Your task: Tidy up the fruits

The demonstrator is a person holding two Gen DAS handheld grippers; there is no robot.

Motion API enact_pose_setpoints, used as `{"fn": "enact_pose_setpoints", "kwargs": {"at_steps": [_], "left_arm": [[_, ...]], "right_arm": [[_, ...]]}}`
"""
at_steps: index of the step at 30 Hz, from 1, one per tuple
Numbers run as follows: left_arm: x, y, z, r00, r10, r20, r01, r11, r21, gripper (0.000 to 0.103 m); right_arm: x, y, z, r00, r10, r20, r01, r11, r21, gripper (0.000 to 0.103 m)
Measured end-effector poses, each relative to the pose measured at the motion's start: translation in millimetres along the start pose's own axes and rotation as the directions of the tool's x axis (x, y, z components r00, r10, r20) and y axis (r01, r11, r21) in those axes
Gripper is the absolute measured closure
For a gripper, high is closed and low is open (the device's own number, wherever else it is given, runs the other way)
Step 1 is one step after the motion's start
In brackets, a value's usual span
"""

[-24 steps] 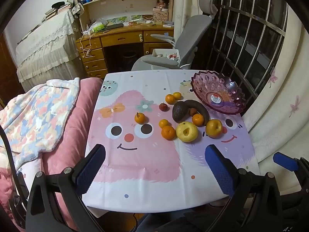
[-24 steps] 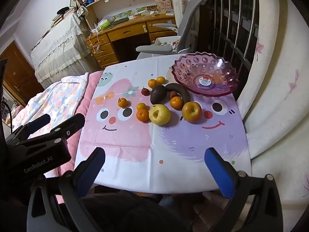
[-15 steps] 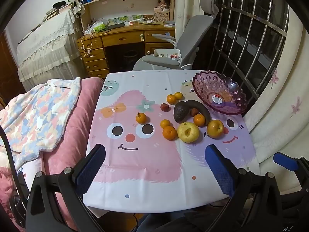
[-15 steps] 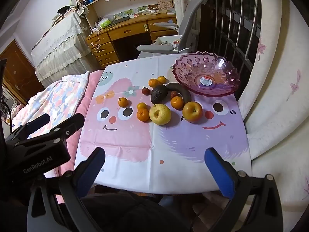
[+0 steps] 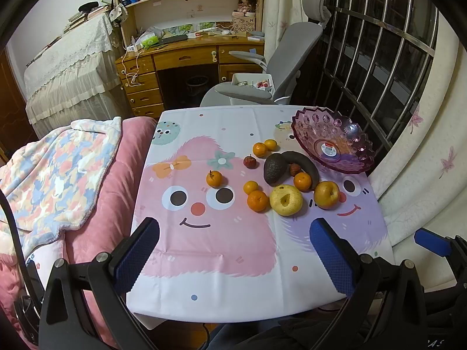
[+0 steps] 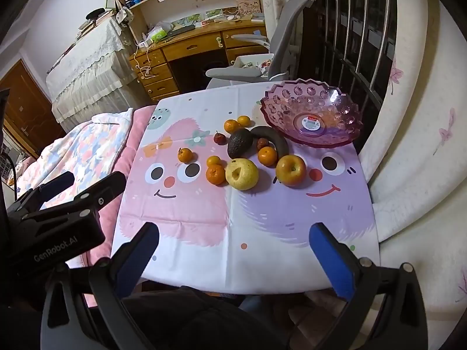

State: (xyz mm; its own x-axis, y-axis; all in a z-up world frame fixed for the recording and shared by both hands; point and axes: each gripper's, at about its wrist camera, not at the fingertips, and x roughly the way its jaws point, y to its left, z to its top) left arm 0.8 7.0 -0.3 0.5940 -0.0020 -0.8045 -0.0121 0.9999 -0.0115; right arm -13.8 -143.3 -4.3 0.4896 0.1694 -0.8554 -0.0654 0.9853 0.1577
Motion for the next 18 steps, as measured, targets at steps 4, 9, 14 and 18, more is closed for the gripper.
{"fn": "enact_pose_setpoints", "kwargs": {"at_steps": [4, 9, 14, 18], "left_arm": [[0, 3, 3, 1.000, -0.001, -0.001, 0.001, 1.000, -0.003, 0.001], [0, 4, 5, 1.000, -0.005, -0.002, 0.005, 1.000, 0.002, 0.001], [5, 16, 7, 1.000, -0.018, -0.002, 0.018, 1.000, 0.004, 0.001], [8, 18, 6, 1.000, -0.030, -0.006, 0.030, 0.999, 0.010, 0.001]], "right_arm": [[0, 1, 0, 1.000, 0.000, 0.000, 0.000, 1.000, 0.000, 0.000], [1, 4, -1, 1.000, -0.002, 0.001, 0.002, 1.000, 0.002, 0.000], [2, 7, -3, 1.000, -0.003, 0.004, 0.003, 1.000, 0.000, 0.000], [-1, 6, 2, 1.000, -0.013, 0.002, 0.013, 1.000, 0.012, 0.000]]}}
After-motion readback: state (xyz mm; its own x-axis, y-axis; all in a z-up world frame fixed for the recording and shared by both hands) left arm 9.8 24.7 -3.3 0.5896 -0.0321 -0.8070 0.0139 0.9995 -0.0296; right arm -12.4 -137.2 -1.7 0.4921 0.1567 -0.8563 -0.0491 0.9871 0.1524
